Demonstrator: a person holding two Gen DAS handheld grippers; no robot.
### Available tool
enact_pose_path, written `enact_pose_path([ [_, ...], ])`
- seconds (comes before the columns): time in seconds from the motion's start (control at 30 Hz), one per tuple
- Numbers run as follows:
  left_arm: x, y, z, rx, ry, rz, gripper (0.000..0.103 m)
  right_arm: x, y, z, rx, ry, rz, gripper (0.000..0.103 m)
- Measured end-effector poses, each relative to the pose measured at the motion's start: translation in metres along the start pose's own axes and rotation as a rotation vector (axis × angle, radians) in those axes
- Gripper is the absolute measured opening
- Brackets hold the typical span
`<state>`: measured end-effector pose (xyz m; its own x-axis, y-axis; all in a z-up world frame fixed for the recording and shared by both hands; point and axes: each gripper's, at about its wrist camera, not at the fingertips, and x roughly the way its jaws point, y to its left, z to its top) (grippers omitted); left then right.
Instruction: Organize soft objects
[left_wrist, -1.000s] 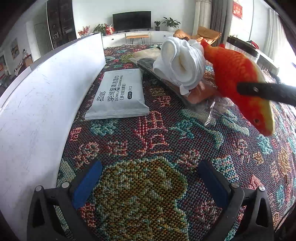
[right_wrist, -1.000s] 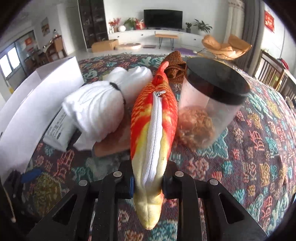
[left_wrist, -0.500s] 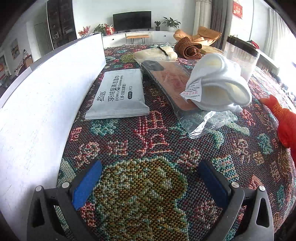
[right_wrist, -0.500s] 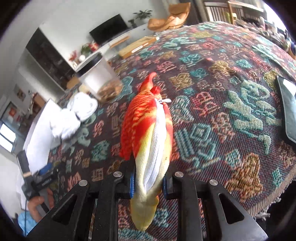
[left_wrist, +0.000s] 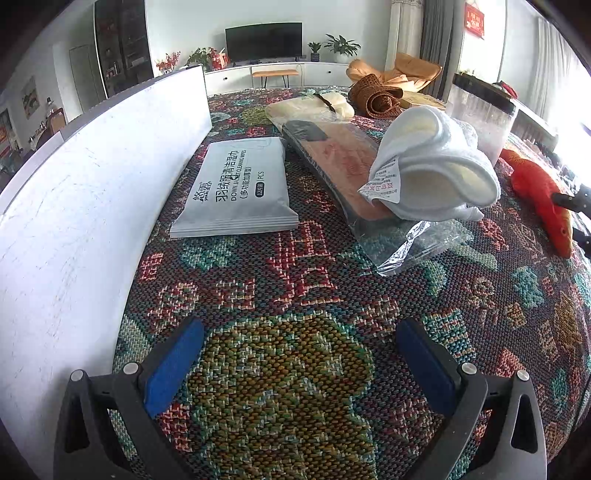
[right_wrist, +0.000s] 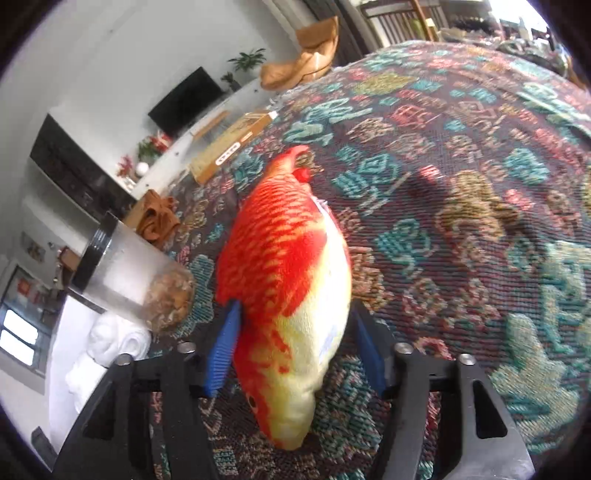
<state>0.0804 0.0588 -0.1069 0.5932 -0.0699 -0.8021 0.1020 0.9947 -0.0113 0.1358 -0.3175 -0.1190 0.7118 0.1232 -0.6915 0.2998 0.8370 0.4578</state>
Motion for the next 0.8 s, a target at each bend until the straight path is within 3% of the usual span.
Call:
enact_pose_path([
  [0.1, 0.0, 0.0, 0.0, 0.0, 0.0, 0.001, 0.103, -0.039, 0.015, -0.01, -0.06, -0.092, -0.05, 0.073],
  [0.17, 0.001, 0.0, 0.0, 0.001, 0.0, 0.001, 0.103, -0.056, 0.033, -0.02, -0.162, -0.132, -0.135, 0.077],
  [0.27, 0.001, 0.0, 0.0, 0.001, 0.0, 0.001, 0.103, -0.05, 0.059, -0.044, -0.343, -0.076, -0.328, 0.079],
  [0.33, 0.001, 0.0, 0.0, 0.0, 0.0, 0.001, 0.103, -0.036, 0.07, -0.062, -0.435, -0.016, -0.395, 0.079],
  [0.47, 0.001, 0.0, 0.0, 0.0, 0.0, 0.001, 0.103, -0.014, 0.063, -0.088, -0.471, 0.048, -0.414, 0.079],
  [0.57, 0.001, 0.0, 0.0, 0.0, 0.0, 0.001, 0.103, -0.018, 0.049, -0.084, -0.415, 0.038, -0.392, 0.079],
  [0.67, 0.001, 0.0, 0.0, 0.0, 0.0, 0.001, 0.103, -0.018, 0.03, -0.079, -0.326, 0.042, -0.347, 0.086],
  [0.8, 0.001, 0.0, -0.001, 0.0, 0.0, 0.001, 0.103, -0.015, 0.03, -0.076, -0.329, 0.023, -0.358, 0.089],
])
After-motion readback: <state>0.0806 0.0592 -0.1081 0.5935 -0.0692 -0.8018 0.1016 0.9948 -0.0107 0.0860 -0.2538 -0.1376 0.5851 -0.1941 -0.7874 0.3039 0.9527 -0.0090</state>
